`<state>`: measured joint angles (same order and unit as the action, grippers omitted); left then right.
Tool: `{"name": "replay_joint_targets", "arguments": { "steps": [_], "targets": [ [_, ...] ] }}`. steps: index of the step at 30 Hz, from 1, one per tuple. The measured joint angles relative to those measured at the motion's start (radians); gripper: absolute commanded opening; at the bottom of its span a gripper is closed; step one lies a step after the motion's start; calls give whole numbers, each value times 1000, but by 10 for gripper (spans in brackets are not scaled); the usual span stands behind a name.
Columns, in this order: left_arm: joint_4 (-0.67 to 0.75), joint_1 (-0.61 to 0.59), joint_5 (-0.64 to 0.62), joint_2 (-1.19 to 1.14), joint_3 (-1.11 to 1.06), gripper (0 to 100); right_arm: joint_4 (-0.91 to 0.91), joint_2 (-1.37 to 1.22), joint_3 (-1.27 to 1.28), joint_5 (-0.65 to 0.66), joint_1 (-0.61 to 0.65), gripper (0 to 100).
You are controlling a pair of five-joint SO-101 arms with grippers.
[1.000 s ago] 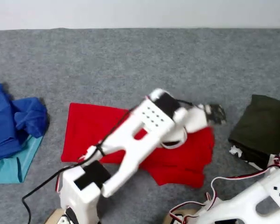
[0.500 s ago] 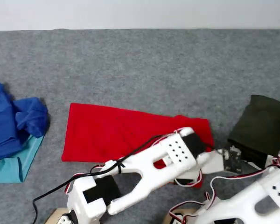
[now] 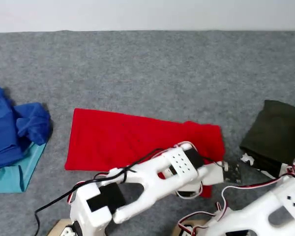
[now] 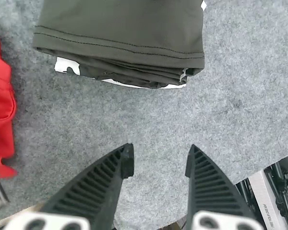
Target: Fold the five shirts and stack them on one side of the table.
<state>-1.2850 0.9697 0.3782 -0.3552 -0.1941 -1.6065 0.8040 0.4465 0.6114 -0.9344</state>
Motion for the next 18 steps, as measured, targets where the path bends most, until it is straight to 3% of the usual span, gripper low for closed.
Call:
{"name": "replay_joint_targets", "arguments": {
  "steps": [4,7,18],
  "targets": [
    [18,-57,0,0,0,70,0,0,0,0,0,187],
    [20,-74,5,0,0,3,0,0,0,0,0,187],
    [-74,-91,31,0,69,11,0,0,0,0,0,187]
  ]
}}
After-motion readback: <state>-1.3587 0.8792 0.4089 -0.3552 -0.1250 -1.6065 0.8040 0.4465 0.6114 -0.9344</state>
